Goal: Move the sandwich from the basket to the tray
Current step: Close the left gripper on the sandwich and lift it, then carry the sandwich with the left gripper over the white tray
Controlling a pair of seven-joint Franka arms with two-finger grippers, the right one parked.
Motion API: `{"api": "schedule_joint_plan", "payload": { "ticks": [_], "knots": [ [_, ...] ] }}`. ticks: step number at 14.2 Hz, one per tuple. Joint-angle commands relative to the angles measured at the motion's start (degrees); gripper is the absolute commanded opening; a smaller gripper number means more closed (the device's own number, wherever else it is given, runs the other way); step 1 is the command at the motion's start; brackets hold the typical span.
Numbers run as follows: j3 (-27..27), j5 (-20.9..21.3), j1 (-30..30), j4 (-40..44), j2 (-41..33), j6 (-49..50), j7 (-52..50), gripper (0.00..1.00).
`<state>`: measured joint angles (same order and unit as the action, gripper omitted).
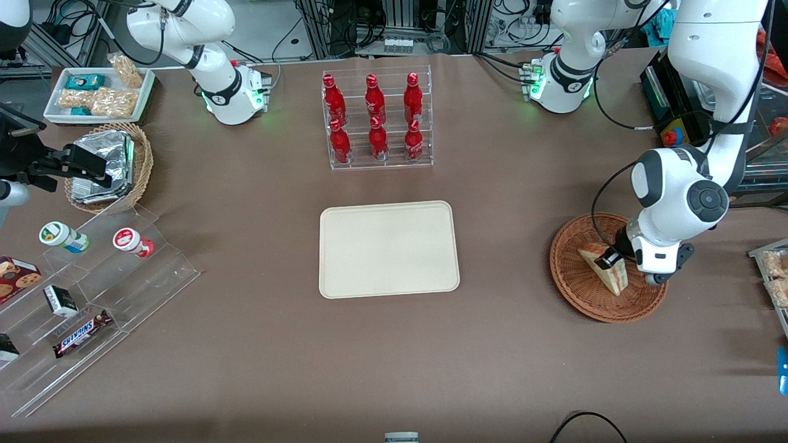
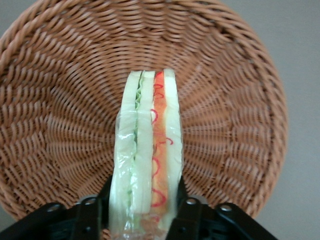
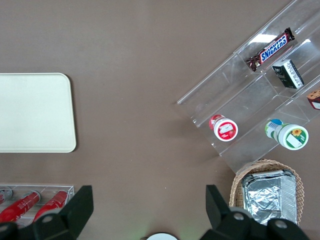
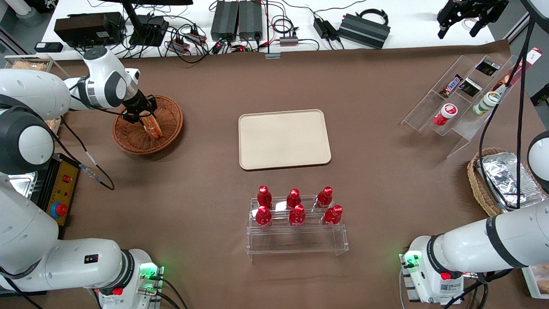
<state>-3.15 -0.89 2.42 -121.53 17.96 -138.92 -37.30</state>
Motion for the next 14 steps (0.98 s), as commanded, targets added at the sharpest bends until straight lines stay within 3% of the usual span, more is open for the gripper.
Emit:
{"api": "schedule_joint_plan", "payload": {
  "ticks": [1,5,7,14],
  "knots": [
    [0.16,0.8,-1.54,1.29,-0.65,1.45,3.01,0.06],
    [-0.28,0.71,-6.36,9.61,-1.8,14.16,9.24,0.03],
    [-0.37,0.1,-10.83,16.29,0.39,21.65,20.04,0.04],
    [-0.37,-0.34,-27.71,27.64,10.23,21.41,5.96,0.01]
  ]
}}
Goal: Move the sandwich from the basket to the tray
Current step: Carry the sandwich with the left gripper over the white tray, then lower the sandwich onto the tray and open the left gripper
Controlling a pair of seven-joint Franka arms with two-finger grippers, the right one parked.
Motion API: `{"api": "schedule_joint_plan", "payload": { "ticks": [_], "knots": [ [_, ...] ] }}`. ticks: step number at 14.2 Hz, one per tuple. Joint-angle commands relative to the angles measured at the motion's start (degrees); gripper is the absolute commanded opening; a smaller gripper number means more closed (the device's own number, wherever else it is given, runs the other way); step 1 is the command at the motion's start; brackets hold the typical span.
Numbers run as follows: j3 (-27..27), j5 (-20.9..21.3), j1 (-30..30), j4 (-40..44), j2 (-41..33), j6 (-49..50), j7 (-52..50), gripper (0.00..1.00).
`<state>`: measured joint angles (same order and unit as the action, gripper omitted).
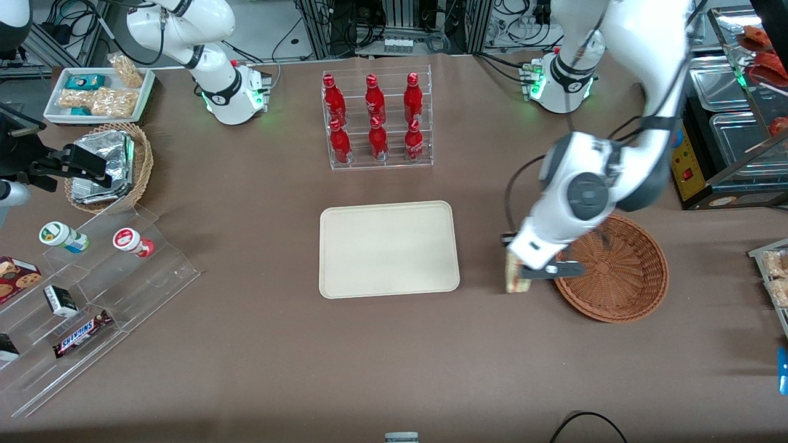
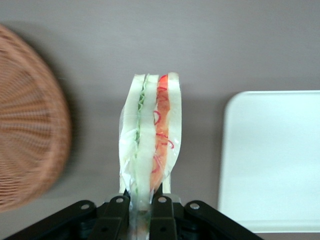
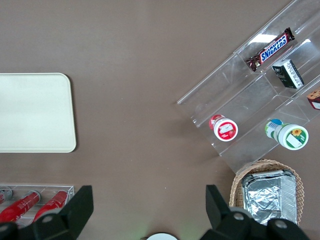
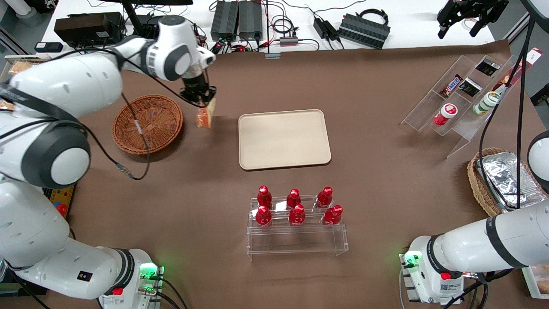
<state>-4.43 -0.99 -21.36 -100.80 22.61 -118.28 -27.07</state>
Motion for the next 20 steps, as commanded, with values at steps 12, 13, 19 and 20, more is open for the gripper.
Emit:
{"api": "schedule_joint_plan", "payload": {
  "ticks": [12,13,19,20],
  "knots": [
    [1.0,0.29,-22.4,27.06,24.58,-4.86,-29.17,0.0],
    [1.0,0.2,-22.84,27.06,24.67,-4.86,-29.79,0.01],
    [0.92,0.02,-23.72,25.83,24.59,-4.86,-32.68,0.82],
    [1.0,0.72,-24.51,25.4,24.41,-5.29,-32.78,1.0]
  ]
}}
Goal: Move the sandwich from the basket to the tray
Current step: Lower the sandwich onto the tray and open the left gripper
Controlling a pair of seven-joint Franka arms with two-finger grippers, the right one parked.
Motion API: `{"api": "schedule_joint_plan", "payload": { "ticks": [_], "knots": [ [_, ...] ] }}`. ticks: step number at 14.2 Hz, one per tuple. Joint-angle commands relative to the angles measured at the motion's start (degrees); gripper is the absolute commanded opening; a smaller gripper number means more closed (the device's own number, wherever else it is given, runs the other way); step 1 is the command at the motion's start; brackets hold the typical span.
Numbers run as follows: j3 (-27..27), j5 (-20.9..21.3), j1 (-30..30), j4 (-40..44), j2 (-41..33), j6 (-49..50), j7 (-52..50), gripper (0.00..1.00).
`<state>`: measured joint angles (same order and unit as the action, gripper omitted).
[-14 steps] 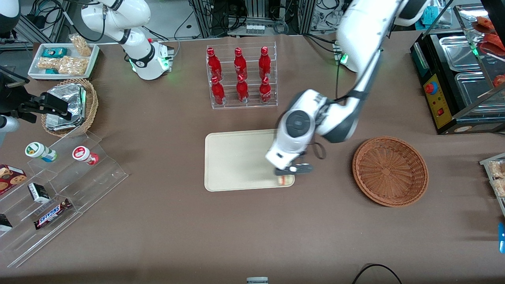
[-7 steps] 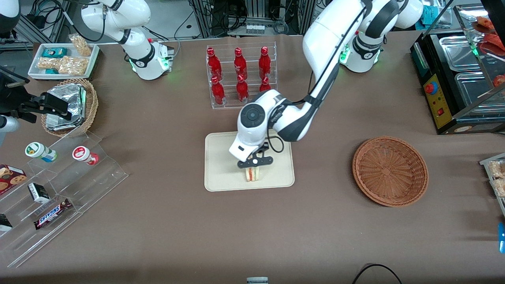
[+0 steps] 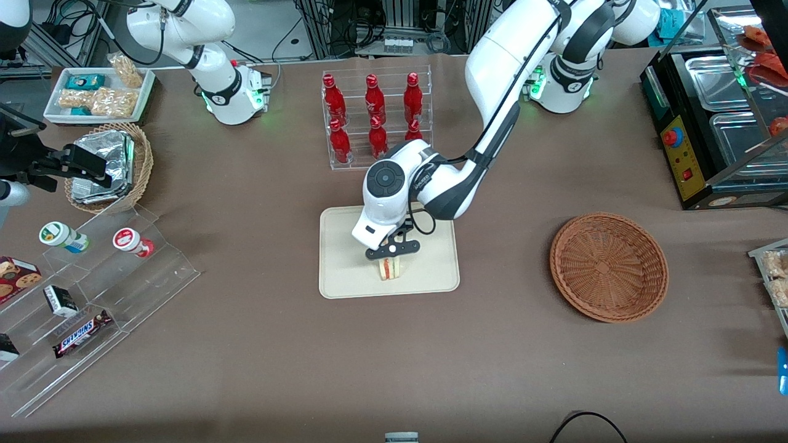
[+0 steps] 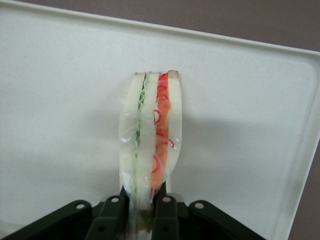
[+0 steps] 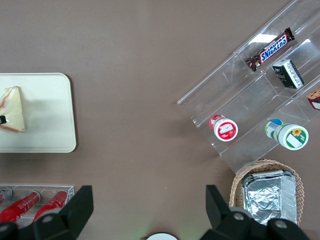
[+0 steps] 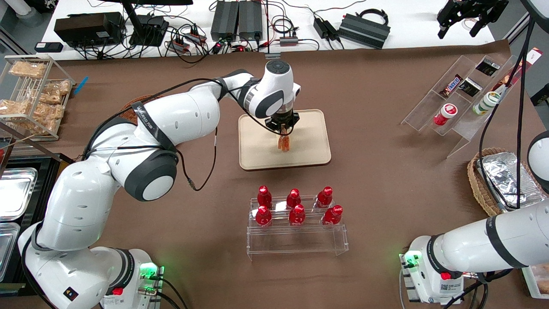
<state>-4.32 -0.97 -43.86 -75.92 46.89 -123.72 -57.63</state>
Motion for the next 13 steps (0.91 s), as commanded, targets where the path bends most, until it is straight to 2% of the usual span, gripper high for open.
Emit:
{"api": "schedule_joint_plan", "payload": {
  "ticks": [1,6,8,11,13],
  "knots": [
    [1.07,0.79,-2.19,0.34,-0.47,-0.64,-1.52,1.0],
    [1.51,0.79,0.17,0.16,-6.44,3.37,-1.0,1.0],
    [1.42,0.62,3.15,-0.27,-9.78,8.38,7.74,1.0],
    [1.42,0.0,8.07,-5.62,-17.24,16.38,9.9,1.0],
    [1.42,0.09,12.64,-11.68,-22.34,17.2,14.89,1.0]
  ]
}}
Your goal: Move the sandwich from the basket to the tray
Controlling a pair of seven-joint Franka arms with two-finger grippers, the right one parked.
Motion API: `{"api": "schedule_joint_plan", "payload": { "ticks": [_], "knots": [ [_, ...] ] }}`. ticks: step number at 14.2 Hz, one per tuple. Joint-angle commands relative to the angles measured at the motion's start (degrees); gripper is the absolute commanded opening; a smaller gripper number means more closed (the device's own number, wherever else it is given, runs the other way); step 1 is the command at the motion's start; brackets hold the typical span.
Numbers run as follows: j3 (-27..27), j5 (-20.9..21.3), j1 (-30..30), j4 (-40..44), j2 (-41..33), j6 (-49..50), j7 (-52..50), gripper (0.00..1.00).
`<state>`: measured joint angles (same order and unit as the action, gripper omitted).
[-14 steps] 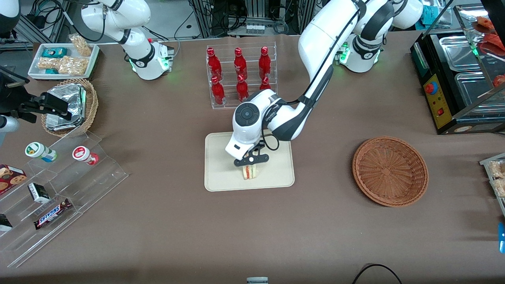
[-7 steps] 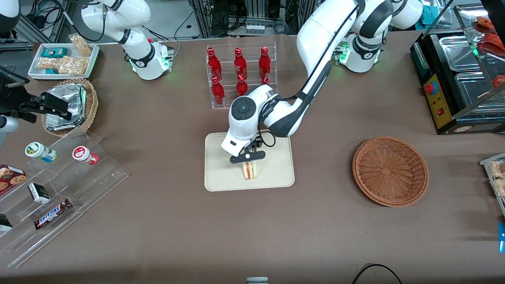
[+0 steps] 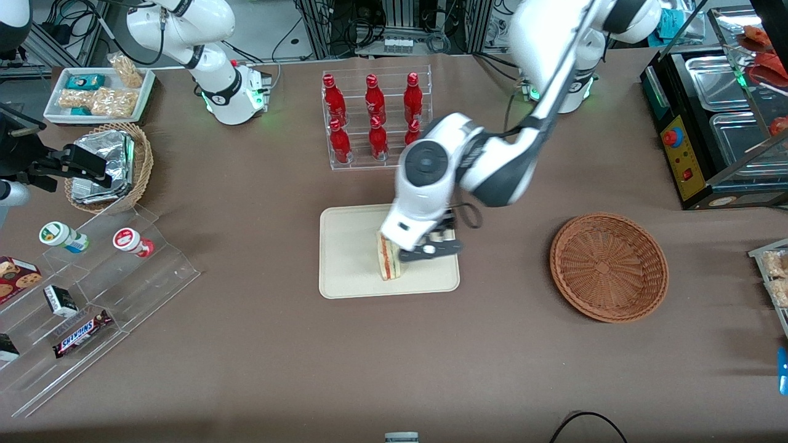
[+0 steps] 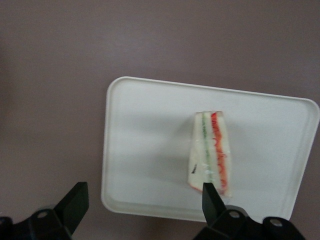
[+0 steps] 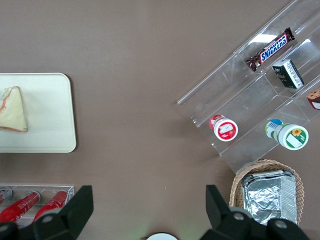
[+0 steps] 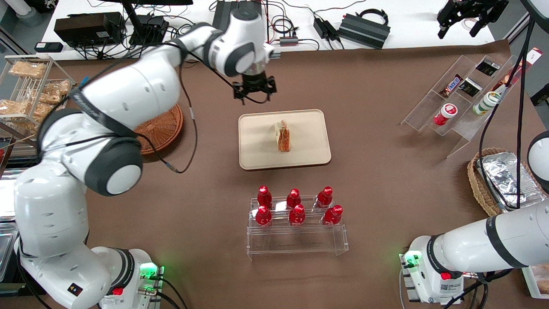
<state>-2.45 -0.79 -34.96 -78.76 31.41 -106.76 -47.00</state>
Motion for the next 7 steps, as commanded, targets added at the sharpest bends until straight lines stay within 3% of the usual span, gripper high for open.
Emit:
{"api": "schedule_joint_plan", "payload": {
  "ticks": [1,7],
  "knots": [
    [-0.45,-0.18,5.5,-11.82,-9.33,0.32,8.46,1.0],
    [-0.45,0.0,18.42,-26.17,-24.27,2.68,30.27,1.0]
  ]
}}
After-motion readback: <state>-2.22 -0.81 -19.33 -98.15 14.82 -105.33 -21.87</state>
